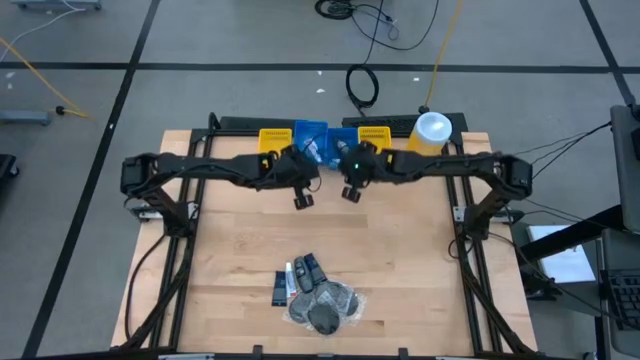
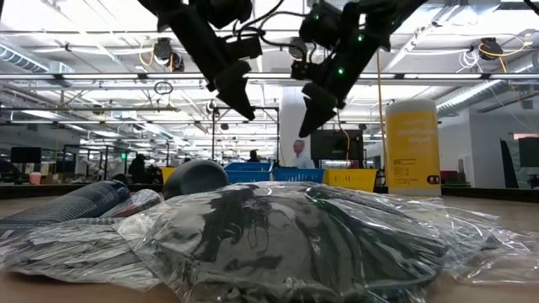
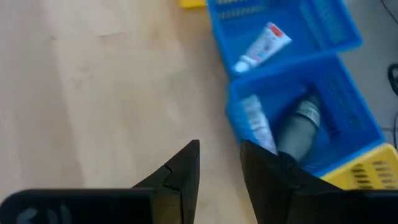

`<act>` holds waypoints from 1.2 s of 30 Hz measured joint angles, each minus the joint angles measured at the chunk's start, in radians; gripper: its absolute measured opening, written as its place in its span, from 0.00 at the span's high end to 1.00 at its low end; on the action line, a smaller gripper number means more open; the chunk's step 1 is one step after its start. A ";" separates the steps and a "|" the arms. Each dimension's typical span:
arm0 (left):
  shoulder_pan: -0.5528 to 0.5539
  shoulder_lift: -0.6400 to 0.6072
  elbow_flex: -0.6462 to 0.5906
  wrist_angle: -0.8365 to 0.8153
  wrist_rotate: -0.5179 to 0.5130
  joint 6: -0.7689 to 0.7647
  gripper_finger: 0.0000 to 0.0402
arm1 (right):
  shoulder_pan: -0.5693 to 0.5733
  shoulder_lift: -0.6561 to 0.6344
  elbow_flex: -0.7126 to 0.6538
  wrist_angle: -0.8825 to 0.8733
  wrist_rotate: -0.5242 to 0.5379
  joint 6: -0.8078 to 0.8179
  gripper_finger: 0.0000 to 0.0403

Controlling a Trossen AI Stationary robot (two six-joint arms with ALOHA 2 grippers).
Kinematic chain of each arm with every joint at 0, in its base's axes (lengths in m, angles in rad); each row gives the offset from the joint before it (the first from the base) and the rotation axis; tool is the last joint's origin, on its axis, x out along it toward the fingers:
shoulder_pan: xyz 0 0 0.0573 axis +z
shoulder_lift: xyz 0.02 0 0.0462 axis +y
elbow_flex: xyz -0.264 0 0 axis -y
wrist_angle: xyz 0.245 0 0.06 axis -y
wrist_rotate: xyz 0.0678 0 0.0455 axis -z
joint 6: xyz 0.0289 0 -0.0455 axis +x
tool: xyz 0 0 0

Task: Pick & Place Travel size toiletries
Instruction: Put the white toothpaste into the left blue bin

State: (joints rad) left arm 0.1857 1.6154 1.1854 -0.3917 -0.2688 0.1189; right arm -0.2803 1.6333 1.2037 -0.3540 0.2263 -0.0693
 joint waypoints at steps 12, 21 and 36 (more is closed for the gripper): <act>-0.154 0.001 0.000 0.041 0.000 -0.101 0.99 | -0.199 0.022 0.000 -0.062 -0.179 -0.022 0.72; -0.241 0.001 0.000 0.171 -0.001 -0.095 0.96 | -0.226 0.054 0.000 -0.047 -0.179 -0.055 0.72; -0.295 0.001 0.000 0.236 -0.001 -0.117 0.95 | -0.262 0.099 0.001 0.018 -0.230 -0.075 0.72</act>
State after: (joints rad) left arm -0.1093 1.6161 1.1851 -0.1555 -0.2703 0.0017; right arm -0.5421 1.7325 1.2051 -0.3357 -0.0040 -0.1447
